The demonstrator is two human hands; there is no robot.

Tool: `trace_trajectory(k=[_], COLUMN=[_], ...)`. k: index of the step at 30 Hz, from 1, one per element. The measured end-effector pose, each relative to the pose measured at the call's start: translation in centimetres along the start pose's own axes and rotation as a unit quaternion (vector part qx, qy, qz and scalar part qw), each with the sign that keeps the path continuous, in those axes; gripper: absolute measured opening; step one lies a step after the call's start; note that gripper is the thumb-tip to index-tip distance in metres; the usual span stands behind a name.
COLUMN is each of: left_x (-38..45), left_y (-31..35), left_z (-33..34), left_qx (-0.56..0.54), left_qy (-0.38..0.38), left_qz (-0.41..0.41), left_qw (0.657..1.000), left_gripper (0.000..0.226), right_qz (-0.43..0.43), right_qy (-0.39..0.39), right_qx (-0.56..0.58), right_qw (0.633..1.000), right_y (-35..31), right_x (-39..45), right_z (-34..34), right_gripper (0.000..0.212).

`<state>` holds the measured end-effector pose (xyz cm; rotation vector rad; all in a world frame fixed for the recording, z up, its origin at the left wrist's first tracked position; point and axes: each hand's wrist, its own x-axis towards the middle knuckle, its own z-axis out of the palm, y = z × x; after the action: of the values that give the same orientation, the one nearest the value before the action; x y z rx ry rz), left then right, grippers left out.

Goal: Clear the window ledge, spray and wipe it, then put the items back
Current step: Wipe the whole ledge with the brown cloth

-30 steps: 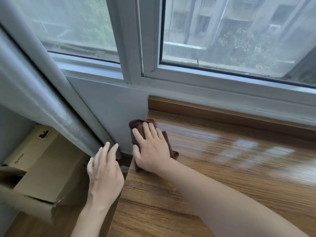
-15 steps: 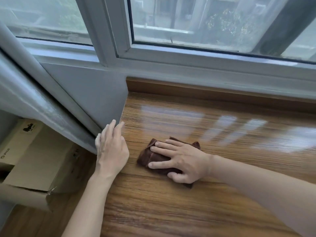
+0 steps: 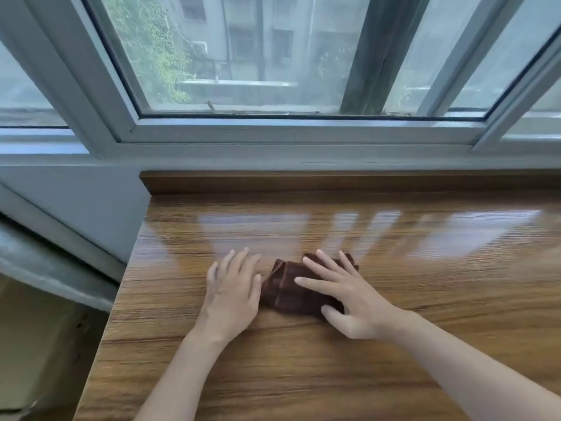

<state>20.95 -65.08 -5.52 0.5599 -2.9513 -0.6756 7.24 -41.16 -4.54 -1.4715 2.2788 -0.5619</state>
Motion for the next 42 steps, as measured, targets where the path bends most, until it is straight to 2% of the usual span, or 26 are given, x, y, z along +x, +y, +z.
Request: trace_trajectory(k=[1,3,4,6,8,11,14,16,21,24,27,30,32,34,36,40,42], left_x=[0.3,1.0,1.5,2.5,3.7,5.2,6.0,6.0,5.6,6.4,8.4,10.2,11.0,12.0,13.6,17.1,18.7], left_y=[1.1,2.9,3.8,5.2,6.5,7.9,8.5,8.6,8.8,10.0,12.2,14.1,15.1,16.2,17.6,20.7,21.6], left_z=[0.2,0.6,0.8,1.2,1.6,2.2,2.2,2.1,0.7,-1.6,-4.4,-6.8,-7.7,-8.1,-8.2,-7.4,-6.8], left_qx=[0.000,-0.001,0.000,0.004,0.013,0.046,0.087,0.087,0.038,-0.023,-0.010,0.035,0.036,-0.023,-0.080,-0.225,-0.233], left_qy=[-0.006,-0.014,-0.018,-0.030,-0.052,-0.094,-0.127,-0.136,-0.116,-0.123,-0.116,-0.179,-0.199,-0.174,-0.116,-0.054,-0.005], left_qz=[0.013,0.032,0.041,0.068,0.107,0.140,0.133,0.123,0.152,0.149,0.167,0.154,0.142,0.128,0.119,0.066,0.062], left_qw=[1.000,0.999,0.999,0.997,0.993,0.985,0.979,0.979,0.981,0.981,0.979,0.971,0.969,0.976,0.983,0.971,0.970], left_gripper=[0.044,0.043,0.043,0.041,0.039,0.043,0.049,0.044,0.011,0.013,0.015,0.018,0.021,0.017,0.016,0.009,0.005], right_qz=[0.029,0.101,0.156,0.260,0.314,0.341,0.355,0.348,0.280,0.255,0.237,0.241,0.229,0.216,0.218,0.187,0.168], right_qy=[0.088,0.258,0.296,0.271,0.224,0.184,0.185,0.192,0.222,0.236,0.267,0.273,0.248,0.230,0.228,0.244,0.266], right_qx=[0.029,0.025,0.010,-0.001,0.014,0.022,0.068,0.100,0.207,0.231,0.249,0.277,0.279,0.296,0.338,0.349,0.343], right_qw=[0.995,0.961,0.942,0.927,0.923,0.922,0.914,0.912,0.911,0.909,0.900,0.889,0.899,0.902,0.887,0.885,0.885], right_y=[0.4,1.9,2.6,3.1,3.2,2.8,2.8,2.7,2.1,2.1,3.2,4.4,5.4,6.7,8.4,12.0,13.1], right_x=[-0.9,-2.4,-2.9,-3.2,-2.8,-1.6,-0.6,-0.4,-1.7,-2.3,-2.1,-2.6,-3.4,-3.9,-3.6,-1.8,-1.1], right_z=[0.0,0.1,0.1,0.0,0.2,-0.1,-0.5,-0.4,-1.8,-4.9,-9.1,-14.0,-16.8,-19.1,-21.3,-24.7,-25.7], right_gripper=[0.062,0.048,0.042,0.032,0.023,0.028,0.026,0.027,0.024,0.025,0.025,0.014,0.010,0.007,0.009,0.013,0.014])
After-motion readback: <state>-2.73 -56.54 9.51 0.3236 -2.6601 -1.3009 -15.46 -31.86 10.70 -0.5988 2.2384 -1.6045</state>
